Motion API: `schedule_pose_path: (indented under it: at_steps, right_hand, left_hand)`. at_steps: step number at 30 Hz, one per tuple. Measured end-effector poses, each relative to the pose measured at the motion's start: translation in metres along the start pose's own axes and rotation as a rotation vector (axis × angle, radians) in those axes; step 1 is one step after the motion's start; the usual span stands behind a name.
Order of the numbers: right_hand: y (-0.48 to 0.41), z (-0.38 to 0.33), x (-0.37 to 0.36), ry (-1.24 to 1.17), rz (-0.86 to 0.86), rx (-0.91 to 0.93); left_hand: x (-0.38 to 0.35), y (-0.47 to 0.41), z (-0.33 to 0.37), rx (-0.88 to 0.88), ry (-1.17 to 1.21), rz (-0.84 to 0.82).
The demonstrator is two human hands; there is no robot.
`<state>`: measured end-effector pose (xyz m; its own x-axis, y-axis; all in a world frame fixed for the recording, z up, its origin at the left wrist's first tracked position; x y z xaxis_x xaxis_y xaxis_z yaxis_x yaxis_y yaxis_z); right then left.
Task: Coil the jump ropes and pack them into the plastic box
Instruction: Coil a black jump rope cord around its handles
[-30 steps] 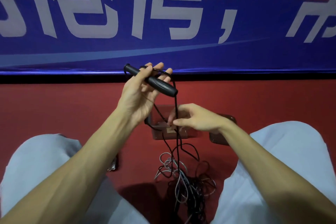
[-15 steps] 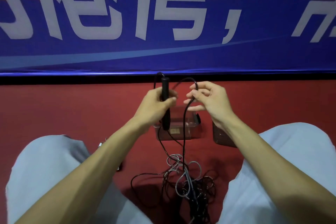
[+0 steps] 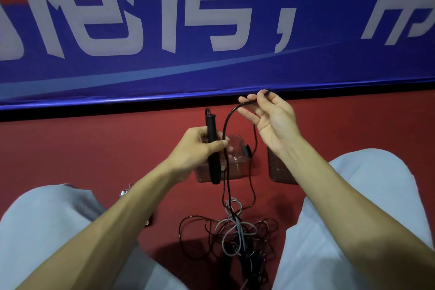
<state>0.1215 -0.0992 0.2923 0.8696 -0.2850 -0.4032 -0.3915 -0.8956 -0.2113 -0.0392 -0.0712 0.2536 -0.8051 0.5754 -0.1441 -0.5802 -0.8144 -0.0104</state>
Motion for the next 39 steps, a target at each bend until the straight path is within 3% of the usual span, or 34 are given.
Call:
schedule_pose_path:
  at_steps: [7, 13, 23, 25, 29, 34, 39]
  right_hand:
    - [0.0, 0.008, -0.005, 0.074, -0.007, -0.097]
    - [0.009, 0.026, -0.018, 0.43, -0.119, -0.14]
    - [0.038, 0.061, -0.052, 0.905, -0.632, -0.149]
    - [0.038, 0.063, -0.052, 0.985, -0.648, -0.095]
    - [0.03, 0.06, -0.045, 1.006, -0.464, -0.074]
    - [0.026, 0.047, -0.042, 0.889, -0.329, -0.013]
    - [0.021, 0.032, -0.034, 0.685, -0.241, -0.021]
  left_hand:
    - [0.006, 0.004, 0.015, -0.02, 0.299, 0.122]
    - [0.025, 0.001, 0.04, -0.126, 0.688, 0.221]
    - [0.049, 0.004, 0.052, -0.228, 1.09, 0.272]
    - [0.056, 0.004, 0.052, -0.261, 1.078, 0.319]
    - [0.059, 0.004, 0.05, -0.252, 0.963, 0.363]
    - [0.048, 0.007, 0.048, -0.268, 0.619, 0.342]
    - [0.036, 0.001, 0.039, -0.226, 0.08, 0.279]
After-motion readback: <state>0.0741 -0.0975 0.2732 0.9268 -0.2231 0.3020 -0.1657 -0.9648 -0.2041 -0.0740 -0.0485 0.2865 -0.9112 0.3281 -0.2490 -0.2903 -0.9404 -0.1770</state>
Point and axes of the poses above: each hand's wrist, its own y-axis away from the middle knuckle, its own x-axis out of the back of the hand, z = x × y, the point moved 7 cm from there along -y, towards the middle knuckle, and after that the axes turned 15 degrees about y, right-handed, at the moved point
